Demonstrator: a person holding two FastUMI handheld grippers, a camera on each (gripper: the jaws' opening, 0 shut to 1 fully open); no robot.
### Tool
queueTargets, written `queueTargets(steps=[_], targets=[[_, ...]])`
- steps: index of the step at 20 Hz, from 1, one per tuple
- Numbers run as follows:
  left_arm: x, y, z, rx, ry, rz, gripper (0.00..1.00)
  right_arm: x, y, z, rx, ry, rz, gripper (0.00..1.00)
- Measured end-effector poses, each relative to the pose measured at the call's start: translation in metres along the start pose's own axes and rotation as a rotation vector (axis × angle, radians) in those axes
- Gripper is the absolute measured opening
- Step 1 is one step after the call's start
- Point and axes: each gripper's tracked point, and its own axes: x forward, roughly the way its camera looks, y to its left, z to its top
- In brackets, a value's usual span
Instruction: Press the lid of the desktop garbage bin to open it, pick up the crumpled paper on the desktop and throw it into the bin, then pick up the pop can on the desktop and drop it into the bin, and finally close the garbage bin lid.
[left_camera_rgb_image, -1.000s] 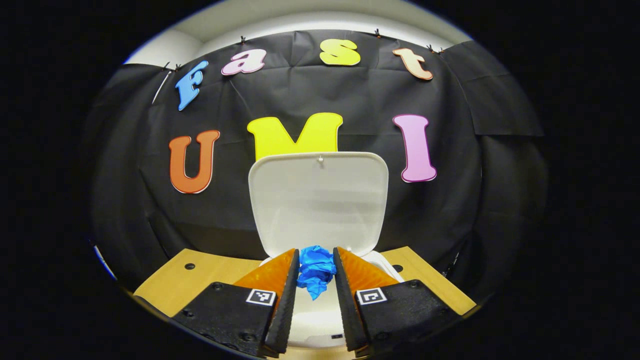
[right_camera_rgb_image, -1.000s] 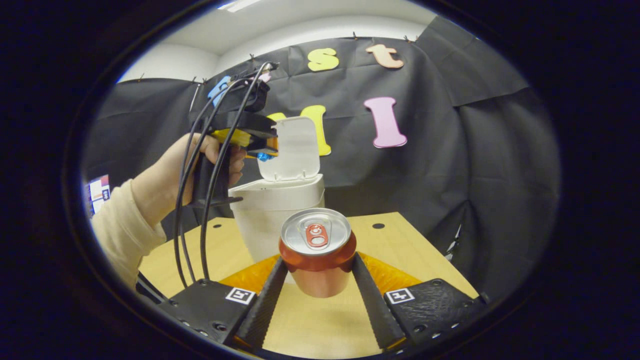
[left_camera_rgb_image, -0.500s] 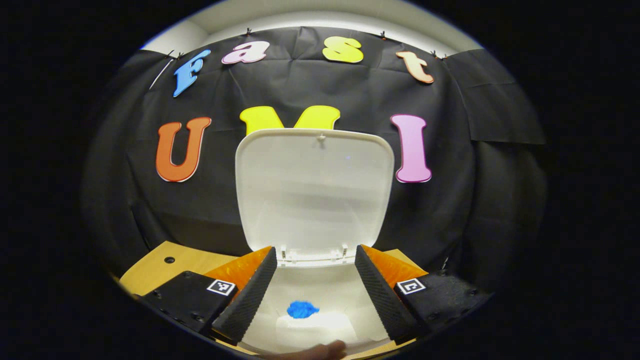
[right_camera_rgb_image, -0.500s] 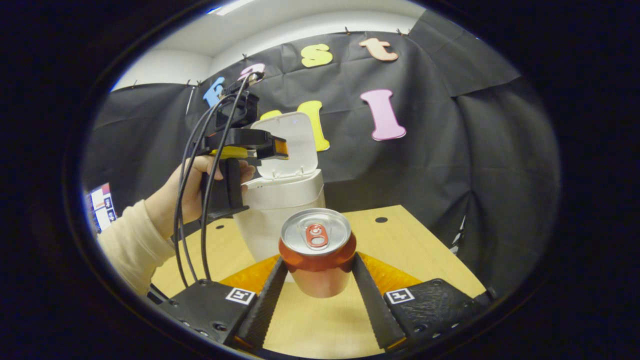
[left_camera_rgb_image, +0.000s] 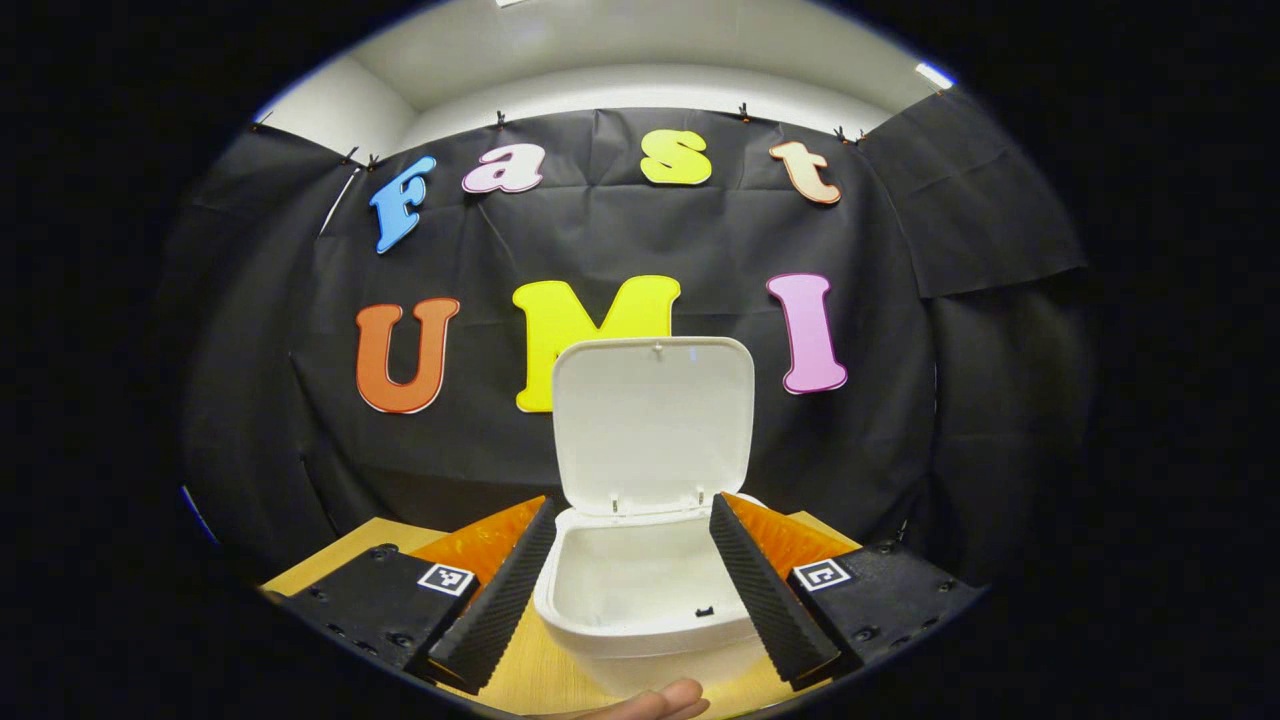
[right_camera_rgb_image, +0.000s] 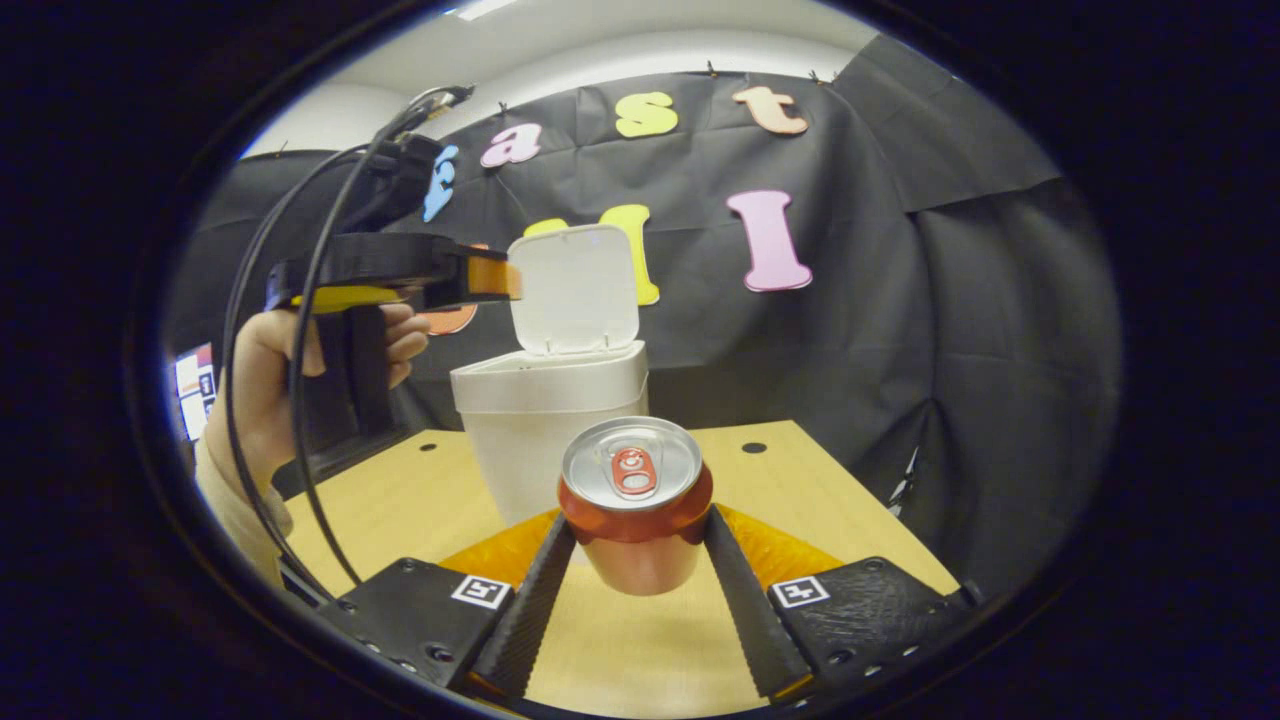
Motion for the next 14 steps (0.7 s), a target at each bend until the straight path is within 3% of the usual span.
queueTargets(steps=[1,2,4,8,14], targets=[[-0.014,0.006,0.001,0.003,-0.012,-0.003,0.95,-0.001,0.004,-0.001,-0.002,-0.001,0.006,0.8],[-0.029,0.014,0.004,0.012,-0.047,0.015,1.0,-0.001,0.008,-0.002,-0.002,-0.001,0.012,0.79],[-0.055,0.031,0.011,0.043,-0.106,0.055,0.99,-0.003,0.014,-0.004,0.001,0.005,0.029,0.79],[-0.103,0.059,-0.015,0.063,-0.068,0.149,1.0,-0.006,0.024,-0.006,-0.008,0.004,0.049,0.8],[-0.142,0.078,-0.057,-0.054,-0.046,0.127,0.99,-0.007,0.025,-0.013,-0.032,0.009,0.023,0.8]])
